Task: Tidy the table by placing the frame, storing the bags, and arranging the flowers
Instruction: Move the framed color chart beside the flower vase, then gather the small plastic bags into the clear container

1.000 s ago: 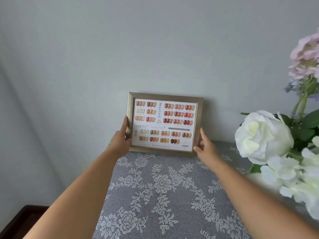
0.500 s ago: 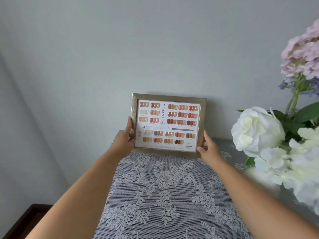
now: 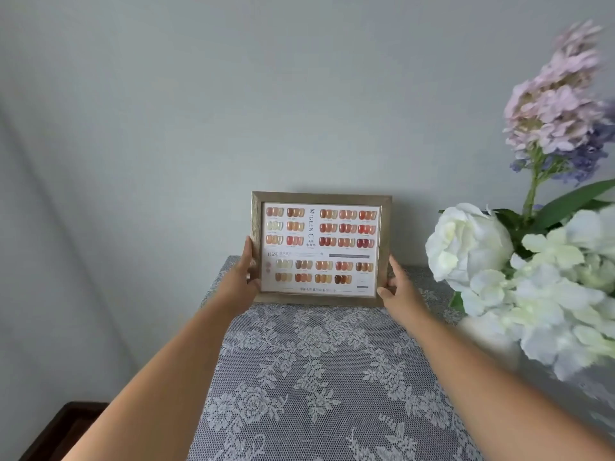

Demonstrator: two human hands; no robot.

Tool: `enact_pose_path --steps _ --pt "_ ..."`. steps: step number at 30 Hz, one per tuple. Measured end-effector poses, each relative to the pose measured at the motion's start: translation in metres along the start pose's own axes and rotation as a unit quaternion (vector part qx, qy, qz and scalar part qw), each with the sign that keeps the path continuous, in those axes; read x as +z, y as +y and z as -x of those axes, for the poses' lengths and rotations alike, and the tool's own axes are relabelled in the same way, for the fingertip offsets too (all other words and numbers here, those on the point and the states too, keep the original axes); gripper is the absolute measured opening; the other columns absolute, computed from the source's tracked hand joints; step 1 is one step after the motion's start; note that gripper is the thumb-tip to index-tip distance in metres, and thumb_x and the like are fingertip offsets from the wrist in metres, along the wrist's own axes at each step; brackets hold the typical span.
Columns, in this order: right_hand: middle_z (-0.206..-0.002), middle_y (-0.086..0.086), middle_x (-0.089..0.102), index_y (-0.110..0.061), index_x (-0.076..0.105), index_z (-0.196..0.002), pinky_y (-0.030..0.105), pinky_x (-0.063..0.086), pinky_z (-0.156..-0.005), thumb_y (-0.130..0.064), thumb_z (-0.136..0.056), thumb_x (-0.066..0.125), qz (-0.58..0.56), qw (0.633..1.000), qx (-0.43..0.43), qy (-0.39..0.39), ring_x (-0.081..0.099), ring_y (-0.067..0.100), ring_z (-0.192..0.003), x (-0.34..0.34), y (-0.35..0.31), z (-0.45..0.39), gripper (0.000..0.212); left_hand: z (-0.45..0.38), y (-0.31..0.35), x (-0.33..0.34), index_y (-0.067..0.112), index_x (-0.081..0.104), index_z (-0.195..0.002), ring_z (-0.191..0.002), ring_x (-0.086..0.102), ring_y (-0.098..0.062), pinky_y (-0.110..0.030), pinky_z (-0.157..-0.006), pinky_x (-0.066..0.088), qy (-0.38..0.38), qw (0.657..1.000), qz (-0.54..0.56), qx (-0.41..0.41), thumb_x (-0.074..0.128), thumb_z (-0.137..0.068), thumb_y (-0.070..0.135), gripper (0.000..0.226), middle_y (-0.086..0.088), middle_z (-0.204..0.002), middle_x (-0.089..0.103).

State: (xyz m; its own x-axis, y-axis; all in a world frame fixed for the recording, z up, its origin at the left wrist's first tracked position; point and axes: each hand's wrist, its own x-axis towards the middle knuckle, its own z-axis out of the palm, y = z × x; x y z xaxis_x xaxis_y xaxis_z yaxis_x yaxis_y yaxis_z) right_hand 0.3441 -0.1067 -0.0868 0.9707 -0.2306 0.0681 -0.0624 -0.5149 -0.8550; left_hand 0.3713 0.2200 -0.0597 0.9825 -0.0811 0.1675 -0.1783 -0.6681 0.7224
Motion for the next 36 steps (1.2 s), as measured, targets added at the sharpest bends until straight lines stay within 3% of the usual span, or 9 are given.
enact_pose_path --steps 3,7,12,17,19,22,25,29,36 --pt "-0.110 -0.004 0.058 -0.041 0.012 -0.147 0.046 0.057 -0.075 -0.009 -0.090 0.056 -0.012 0.999 0.029 0.001 0.064 0.020 -0.086 0.001 -0.005 0.002 0.079 0.006 0.003 0.000 0.042 -0.015 -0.149 -0.112 0.055 -0.023 -0.041 -0.092 0.052 0.012 0.999 -0.029 -0.006 0.052 -0.092 0.005 0.095 -0.006 -0.136 0.049" --pt "-0.119 -0.001 0.060 -0.038 0.012 -0.148 0.026 0.051 -0.049 -0.008 -0.089 0.055 -0.011 0.999 0.025 0.029 0.062 0.011 -0.069 0.000 -0.007 0.012 0.079 0.018 0.010 0.006 0.032 -0.017 -0.151 -0.122 0.048 -0.028 -0.040 -0.098 0.042 0.027 0.997 -0.041 -0.063 0.056 -0.092 0.015 0.095 -0.013 -0.145 0.039" --pt "-0.136 0.001 0.046 -0.038 0.021 -0.146 0.041 0.056 -0.074 -0.010 -0.088 0.055 -0.006 1.000 -0.006 0.018 0.051 0.004 -0.081 -0.013 -0.006 0.041 0.073 0.061 0.038 0.023 0.025 0.002 -0.154 -0.138 0.035 -0.026 -0.041 -0.106 0.038 0.122 0.988 -0.080 -0.041 0.056 -0.091 0.020 0.083 -0.004 -0.159 0.019" --pt "-0.135 0.002 0.046 -0.039 0.041 -0.135 0.018 0.046 -0.045 -0.022 -0.088 0.059 0.077 0.992 -0.074 -0.073 0.065 0.015 -0.082 -0.031 -0.005 0.085 0.053 0.118 0.069 0.057 0.030 0.018 -0.152 -0.148 0.009 -0.029 -0.051 -0.119 0.014 0.005 0.986 -0.168 0.011 0.053 -0.093 0.038 0.070 0.008 -0.163 0.001" --pt "-0.141 0.001 0.039 -0.038 0.048 -0.129 0.018 0.048 -0.058 -0.025 -0.088 0.060 0.123 0.981 -0.095 -0.114 0.063 0.013 -0.082 -0.038 -0.001 0.099 0.044 0.138 0.080 0.072 0.032 0.022 -0.151 -0.149 -0.006 -0.026 -0.049 -0.117 0.002 -0.025 0.978 -0.208 0.020 0.049 -0.093 0.045 0.066 0.007 -0.162 -0.008" --pt "-0.146 0.000 0.033 -0.036 0.052 -0.127 0.035 0.033 -0.102 -0.028 -0.088 0.061 0.171 0.963 -0.123 -0.167 0.046 0.019 -0.122 -0.049 0.002 0.117 0.041 0.167 0.099 0.095 0.034 0.021 -0.151 -0.147 -0.018 -0.023 -0.047 -0.110 -0.011 -0.082 0.970 -0.226 0.036 0.046 -0.092 0.052 0.066 0.010 -0.160 -0.017" --pt "-0.143 -0.004 0.035 -0.041 0.052 -0.125 0.042 0.021 -0.110 -0.032 -0.088 0.060 0.192 0.951 -0.158 -0.184 0.034 0.019 -0.132 -0.067 0.009 0.134 0.039 0.195 0.115 0.113 0.036 0.021 -0.150 -0.146 -0.019 -0.024 -0.047 -0.109 -0.013 -0.126 0.957 -0.252 0.074 0.040 -0.093 0.056 0.064 0.013 -0.161 -0.012" --pt "-0.141 -0.007 0.039 -0.045 0.051 -0.123 0.042 0.026 -0.109 -0.037 -0.087 0.058 0.216 0.940 -0.173 -0.198 0.033 0.016 -0.132 -0.097 0.025 0.153 0.037 0.227 0.130 0.122 0.036 0.027 -0.149 -0.148 -0.014 -0.023 -0.050 -0.111 -0.013 -0.157 0.954 -0.241 0.089 0.029 -0.096 0.058 0.058 0.013 -0.162 0.005" --pt "-0.132 -0.013 0.046 -0.049 0.052 -0.120 0.036 0.032 -0.106 -0.037 -0.089 0.058 0.175 0.943 -0.182 -0.217 0.042 0.007 -0.124 -0.149 0.047 0.201 0.034 0.271 0.155 0.124 0.040 0.030 -0.147 -0.149 0.003 -0.016 -0.050 -0.119 0.013 -0.204 0.955 -0.196 0.091 0.024 -0.091 0.068 0.063 0.014 -0.159 0.018"
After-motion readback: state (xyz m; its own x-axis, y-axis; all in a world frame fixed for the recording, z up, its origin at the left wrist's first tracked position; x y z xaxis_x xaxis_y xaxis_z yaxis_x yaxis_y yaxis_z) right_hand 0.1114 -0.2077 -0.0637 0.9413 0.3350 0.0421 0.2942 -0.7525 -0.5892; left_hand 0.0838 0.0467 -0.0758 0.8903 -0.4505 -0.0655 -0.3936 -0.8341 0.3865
